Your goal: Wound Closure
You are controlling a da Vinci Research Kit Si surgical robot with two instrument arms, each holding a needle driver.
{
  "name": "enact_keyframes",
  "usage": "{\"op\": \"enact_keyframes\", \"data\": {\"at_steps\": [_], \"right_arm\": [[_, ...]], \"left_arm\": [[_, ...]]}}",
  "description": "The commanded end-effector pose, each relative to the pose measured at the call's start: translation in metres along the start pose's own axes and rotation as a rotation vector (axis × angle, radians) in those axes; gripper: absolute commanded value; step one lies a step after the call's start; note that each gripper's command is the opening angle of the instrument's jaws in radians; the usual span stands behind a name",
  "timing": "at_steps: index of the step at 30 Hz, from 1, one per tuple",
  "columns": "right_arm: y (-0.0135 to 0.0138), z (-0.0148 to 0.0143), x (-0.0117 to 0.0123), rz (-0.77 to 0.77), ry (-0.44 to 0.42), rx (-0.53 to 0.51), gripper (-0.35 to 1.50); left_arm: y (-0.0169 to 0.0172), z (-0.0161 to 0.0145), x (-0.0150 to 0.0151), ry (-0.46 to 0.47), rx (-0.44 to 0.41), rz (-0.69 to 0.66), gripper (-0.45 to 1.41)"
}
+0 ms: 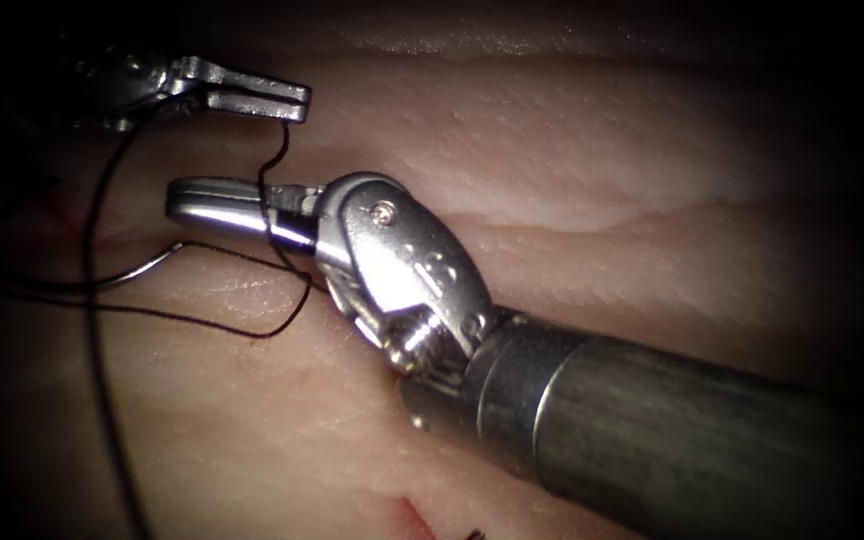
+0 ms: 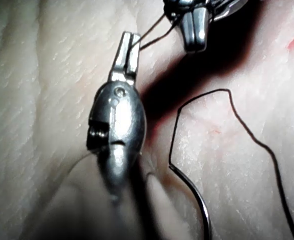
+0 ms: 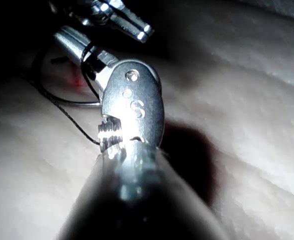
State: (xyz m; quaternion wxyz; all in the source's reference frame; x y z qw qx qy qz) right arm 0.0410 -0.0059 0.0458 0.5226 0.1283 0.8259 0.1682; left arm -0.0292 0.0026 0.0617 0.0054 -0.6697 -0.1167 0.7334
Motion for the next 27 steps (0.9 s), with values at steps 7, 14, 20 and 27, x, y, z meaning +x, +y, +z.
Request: {"op": "enact_keyframes", "data": {"at_steps": [7, 14, 20, 27], "right_arm": [[0.0008, -0.0005, 0.0009, 0.008, 0.026, -0.062, -0.16], [0.0016, -0.0026, 0.0024, -0.079, -0.049, -0.257, 0.81], [0.0017, -0.0037, 0.0033, -0.122, -0.150, -0.385, 0.94], [0.0021, -0.0044, 0.0032, -0.136, -0.249, -0.448, 0.69]], "left_arm": [[0.0006, 0.0006, -0.0028, 0.035, 0.039, -0.001, -0.45], [0.0023, 0.0010, -0.0045, 0.080, 0.093, -0.002, -0.45], [0.0045, 0.0019, -0.0055, 0.103, 0.121, 0.001, -0.45], [0.0081, 0.0039, -0.0068, 0.085, 0.116, 0.021, -0.45]]}}
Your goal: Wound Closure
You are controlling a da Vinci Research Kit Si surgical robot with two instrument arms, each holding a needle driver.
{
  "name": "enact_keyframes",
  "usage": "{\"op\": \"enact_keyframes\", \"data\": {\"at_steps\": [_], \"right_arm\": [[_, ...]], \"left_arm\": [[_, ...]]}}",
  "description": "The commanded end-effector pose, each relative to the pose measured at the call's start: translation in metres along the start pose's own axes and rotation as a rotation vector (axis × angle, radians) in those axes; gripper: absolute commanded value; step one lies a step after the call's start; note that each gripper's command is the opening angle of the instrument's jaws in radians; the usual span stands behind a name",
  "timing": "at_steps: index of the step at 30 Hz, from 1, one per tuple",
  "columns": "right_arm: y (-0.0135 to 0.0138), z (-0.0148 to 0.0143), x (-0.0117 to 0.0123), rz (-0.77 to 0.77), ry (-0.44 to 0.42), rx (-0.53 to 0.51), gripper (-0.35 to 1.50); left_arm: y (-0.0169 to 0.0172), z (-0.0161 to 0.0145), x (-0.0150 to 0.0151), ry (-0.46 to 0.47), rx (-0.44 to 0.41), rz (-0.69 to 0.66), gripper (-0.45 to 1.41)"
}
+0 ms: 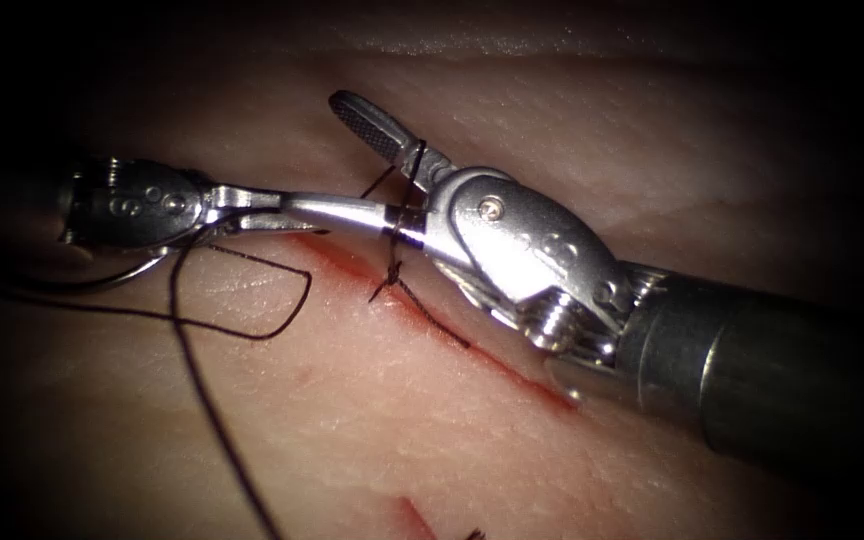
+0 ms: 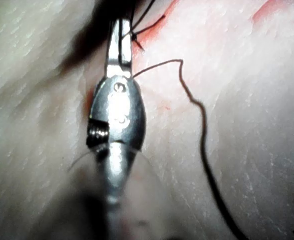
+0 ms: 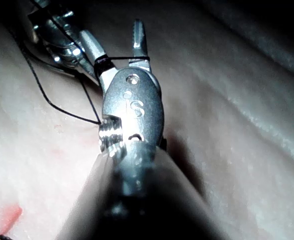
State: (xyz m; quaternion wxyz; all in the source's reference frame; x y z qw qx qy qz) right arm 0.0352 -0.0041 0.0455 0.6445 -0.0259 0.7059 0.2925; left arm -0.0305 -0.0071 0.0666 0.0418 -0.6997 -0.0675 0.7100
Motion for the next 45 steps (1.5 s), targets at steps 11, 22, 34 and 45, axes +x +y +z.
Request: {"op": "enact_keyframes", "data": {"at_steps": [11, 22, 34, 45], "right_arm": [[0.0019, -0.0012, -0.0031, -0.026, -0.334, -0.051, 0.05], [0.0007, -0.0019, -0.0052, -0.076, -0.698, -0.072, -0.05], [-0.0002, -0.0027, -0.0058, -0.068, -1.038, -0.054, 0.47], [-0.0005, -0.0036, -0.0072, -0.078, -1.108, 0.008, 0.49]], "left_arm": [[0.0032, 0.0028, -0.0011, -0.010, 0.004, 0.012, -0.45], [0.0036, 0.0039, 0.0017, -0.011, -0.010, -0.021, -0.45], [0.0040, 0.0046, 0.0028, -0.022, -0.050, -0.009, -0.45], [0.0042, 0.0046, 0.0026, -0.028, -0.065, -0.006, -0.45]]}}
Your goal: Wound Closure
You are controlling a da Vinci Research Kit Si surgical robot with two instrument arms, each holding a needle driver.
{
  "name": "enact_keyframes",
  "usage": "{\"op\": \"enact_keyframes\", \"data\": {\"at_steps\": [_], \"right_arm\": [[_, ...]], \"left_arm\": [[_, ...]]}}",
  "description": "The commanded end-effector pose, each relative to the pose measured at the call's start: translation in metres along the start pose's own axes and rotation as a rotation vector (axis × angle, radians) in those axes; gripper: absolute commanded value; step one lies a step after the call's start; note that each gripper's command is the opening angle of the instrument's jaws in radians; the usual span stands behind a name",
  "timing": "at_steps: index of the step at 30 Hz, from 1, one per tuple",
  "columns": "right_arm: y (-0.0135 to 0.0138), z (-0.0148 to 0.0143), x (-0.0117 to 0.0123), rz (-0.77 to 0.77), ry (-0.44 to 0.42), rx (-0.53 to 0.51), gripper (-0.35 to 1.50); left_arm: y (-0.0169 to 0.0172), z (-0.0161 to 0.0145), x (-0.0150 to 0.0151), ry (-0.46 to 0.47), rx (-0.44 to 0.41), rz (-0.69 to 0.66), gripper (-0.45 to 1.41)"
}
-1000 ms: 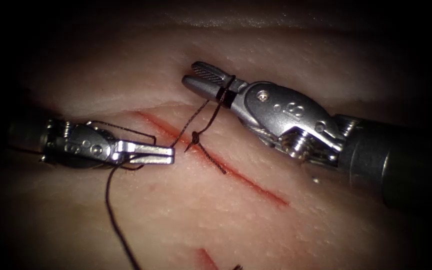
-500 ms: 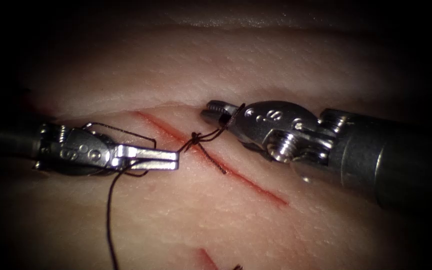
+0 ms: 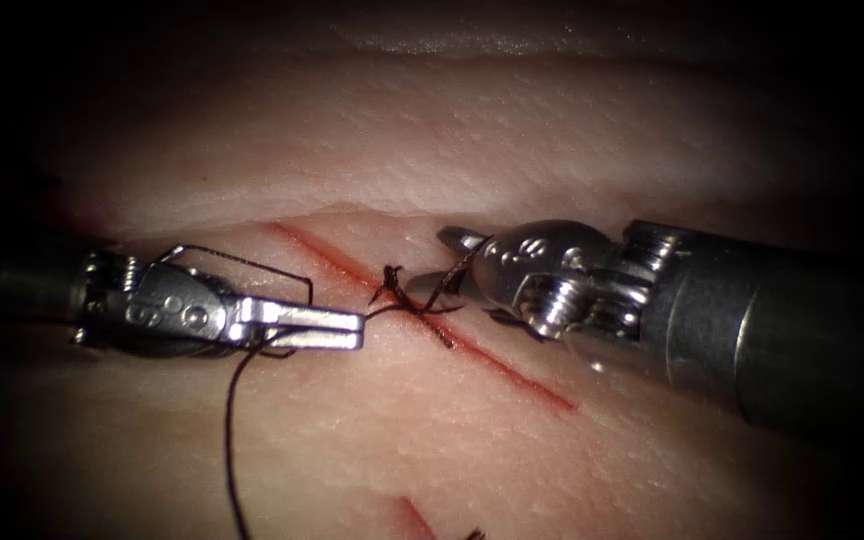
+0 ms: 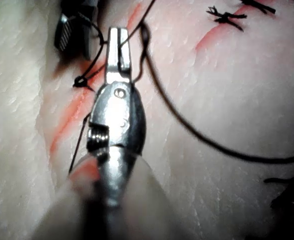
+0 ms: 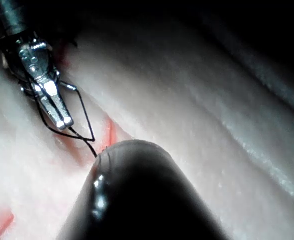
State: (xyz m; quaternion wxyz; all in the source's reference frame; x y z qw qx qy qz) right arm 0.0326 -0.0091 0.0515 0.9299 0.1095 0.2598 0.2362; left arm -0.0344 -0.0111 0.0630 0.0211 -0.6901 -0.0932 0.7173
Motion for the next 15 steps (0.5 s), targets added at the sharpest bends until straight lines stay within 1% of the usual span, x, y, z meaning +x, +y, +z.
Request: {"op": "enact_keyframes", "data": {"at_steps": [1, 7, 9, 10, 13, 15], "right_arm": [[0.0002, 0.0009, 0.0005, -0.005, -0.002, 0.000, 0.49], [-0.0003, 0.0020, -0.0005, -0.016, -0.037, 0.012, 0.47], [-0.0009, 0.0029, -0.0009, -0.016, -0.044, 0.035, 0.47], [-0.0010, 0.0033, -0.0011, -0.015, -0.050, 0.044, 0.44], [-0.0012, 0.0040, -0.0014, -0.009, -0.052, 0.057, 0.44], [-0.0014, 0.0044, -0.0015, -0.006, -0.055, 0.061, 0.47]], "left_arm": [[-0.0001, 0.0006, -0.0006, 0.000, -0.006, 0.002, -0.45], [0.0002, 0.0003, -0.0010, -0.003, -0.014, 0.007, -0.45], [0.0002, 0.0002, -0.0010, -0.002, -0.015, 0.007, -0.45], [0.0002, 0.0002, -0.0010, -0.002, -0.015, 0.007, -0.45], [0.0002, 0.0001, -0.0011, -0.001, -0.017, 0.008, -0.45], [0.0002, 0.0000, -0.0011, -0.001, -0.019, 0.009, -0.45]]}}
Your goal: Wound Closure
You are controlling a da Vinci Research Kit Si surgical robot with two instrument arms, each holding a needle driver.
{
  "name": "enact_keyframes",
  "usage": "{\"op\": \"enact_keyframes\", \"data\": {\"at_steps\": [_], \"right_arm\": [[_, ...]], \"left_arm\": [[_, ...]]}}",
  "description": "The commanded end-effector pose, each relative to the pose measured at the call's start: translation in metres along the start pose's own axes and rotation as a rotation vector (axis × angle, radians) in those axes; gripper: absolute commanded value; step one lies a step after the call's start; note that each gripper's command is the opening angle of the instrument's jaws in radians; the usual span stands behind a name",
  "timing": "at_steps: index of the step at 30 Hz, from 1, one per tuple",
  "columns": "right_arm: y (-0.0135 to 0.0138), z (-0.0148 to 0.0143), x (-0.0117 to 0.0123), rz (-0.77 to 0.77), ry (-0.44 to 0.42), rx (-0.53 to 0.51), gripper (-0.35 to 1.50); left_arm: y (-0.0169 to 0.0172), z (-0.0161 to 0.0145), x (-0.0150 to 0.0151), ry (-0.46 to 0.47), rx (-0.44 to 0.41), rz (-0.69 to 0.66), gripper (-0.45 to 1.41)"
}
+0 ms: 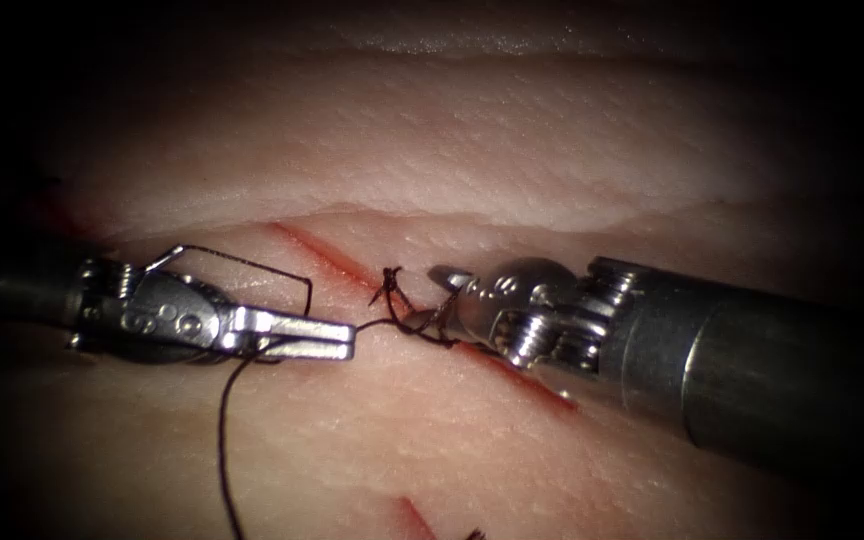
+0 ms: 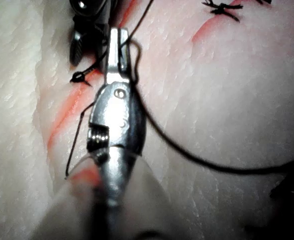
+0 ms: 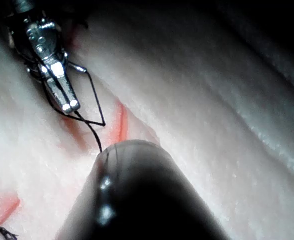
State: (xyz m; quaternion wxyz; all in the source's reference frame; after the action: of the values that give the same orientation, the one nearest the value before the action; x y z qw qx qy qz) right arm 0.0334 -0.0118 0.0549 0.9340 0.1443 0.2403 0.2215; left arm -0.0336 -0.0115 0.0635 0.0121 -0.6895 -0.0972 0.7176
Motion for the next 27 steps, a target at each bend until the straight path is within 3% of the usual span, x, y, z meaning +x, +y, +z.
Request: {"op": "enact_keyframes", "data": {"at_steps": [1, 8, 10, 11, 17, 27], "right_arm": [[0.0001, 0.0009, 0.0008, -0.001, 0.004, 0.004, 0.47], [-0.0002, 0.0011, 0.0012, 0.001, 0.002, 0.003, 0.37], [-0.0003, 0.0012, 0.0012, 0.000, 0.002, 0.009, 0.07], [-0.0002, 0.0012, 0.0012, 0.000, 0.006, 0.017, -0.35], [0.0003, 0.0006, 0.0012, 0.000, 0.007, 0.037, -0.35], [0.0023, -0.0031, 0.0027, -0.040, 0.058, -0.029, -0.35]], "left_arm": [[-0.0002, 0.0006, -0.0005, 0.000, -0.003, 0.002, -0.45], [-0.0002, 0.0002, -0.0009, -0.001, -0.011, 0.011, -0.45], [-0.0002, 0.0000, -0.0009, 0.001, -0.013, 0.011, -0.45], [-0.0002, -0.0001, -0.0009, -0.001, -0.012, 0.011, -0.45], [-0.0002, -0.0008, -0.0009, -0.009, -0.014, 0.010, -0.45], [-0.0020, -0.0034, -0.0011, -0.070, 0.000, -0.003, -0.45]]}}
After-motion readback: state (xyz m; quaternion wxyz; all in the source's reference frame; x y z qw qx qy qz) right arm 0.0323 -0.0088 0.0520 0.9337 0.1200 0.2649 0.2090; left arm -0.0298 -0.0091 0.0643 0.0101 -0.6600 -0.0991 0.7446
